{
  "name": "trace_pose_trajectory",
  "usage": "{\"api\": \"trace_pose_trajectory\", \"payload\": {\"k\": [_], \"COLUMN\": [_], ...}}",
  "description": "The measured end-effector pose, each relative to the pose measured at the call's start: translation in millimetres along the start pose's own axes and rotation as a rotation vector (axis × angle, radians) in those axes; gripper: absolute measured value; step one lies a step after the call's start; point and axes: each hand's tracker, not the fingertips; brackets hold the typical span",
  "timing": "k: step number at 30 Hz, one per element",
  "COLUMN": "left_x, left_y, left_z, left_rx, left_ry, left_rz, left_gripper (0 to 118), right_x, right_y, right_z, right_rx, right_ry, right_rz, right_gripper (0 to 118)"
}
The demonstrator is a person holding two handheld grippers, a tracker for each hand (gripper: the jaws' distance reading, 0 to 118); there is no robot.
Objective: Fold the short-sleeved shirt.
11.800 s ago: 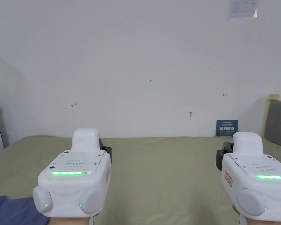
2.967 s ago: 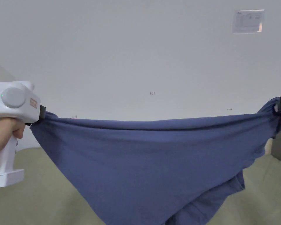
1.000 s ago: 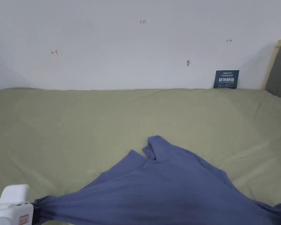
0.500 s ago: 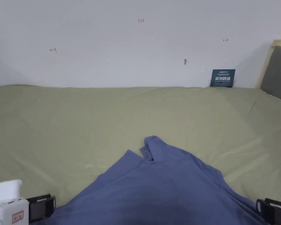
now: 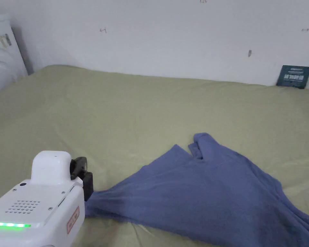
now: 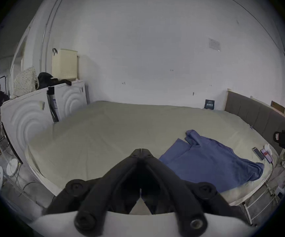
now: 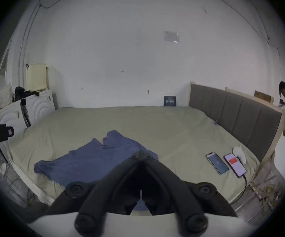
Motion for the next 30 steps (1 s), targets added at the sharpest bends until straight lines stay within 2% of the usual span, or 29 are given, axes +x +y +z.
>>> {"api": "trace_pose_trajectory", "payload": {"k": [2,4,6,9,12,14,16,17,19,20,22,27,29,30], "left_x": [-8.6,-16.4,-28.7,-49.6,-76.6,-90.5,-99.9,-103.7,-110.1,-108.9,-102.6,-86.1,-75.4,-83.7], "left_y": [-1.5,2.0,-0.6,-7.9,-22.5,-39.6,-55.2,-63.4,-73.0,-76.6,-73.5,-78.6,-85.3,-92.4], "left_z": [6.7,5.0,-1.4,-31.3,-78.8,-116.4,-151.1,-166.7,-188.4,-198.6,-203.6,-215.2,-216.2,-225.0], "left_rx": [0.057,0.011,-0.014,-0.151,-0.353,-0.462,-0.608,-0.663,-0.752,-0.773,-0.748,-0.787,-0.809,-0.805], "left_ry": [0.059,0.057,0.056,0.052,-0.016,-0.025,-0.092,-0.087,-0.093,-0.056,-0.063,-0.039,-0.058,-0.042], "left_rz": [-0.002,-0.021,0.02,0.036,0.141,0.158,0.143,0.168,0.18,0.159,0.056,-0.008,-0.058,-0.076], "left_gripper": [0,0,0,0,0,0,0,6,99,118,114,108,99,85], "right_x": [-8.2,-12.8,-17.6,-22.1,-25.3,-27.8,-30.1,-29.9,-31.5,-32.5,-34.4,-36.5,-37.1,-36.8], "right_y": [0.1,-4.1,-3.6,-10.1,-17.5,-21.0,-26.5,-28.1,-32.6,-34.4,-37.6,-41.6,-43.1,-43.2], "right_z": [4.7,5.2,2.5,-3.6,-8.9,-12.4,-16.8,-19.0,-23.3,-25.7,-28.5,-34.8,-36.6,-37.8], "right_rx": [0.012,0.017,0.006,-0.023,-0.054,-0.081,-0.107,-0.124,-0.143,-0.161,-0.172,-0.198,-0.204,-0.21], "right_ry": [0.006,0.018,0.028,0.051,0.069,0.072,0.075,0.083,0.083,0.087,0.081,0.089,0.092,0.095], "right_rz": [0.006,0.003,0.004,0.001,-0.003,0.006,0.003,0.002,0.007,0.019,0.029,0.032,0.036,0.04], "right_gripper": [1,1,1,1,1,1,1,1,1,1,1,1,1,1]}}
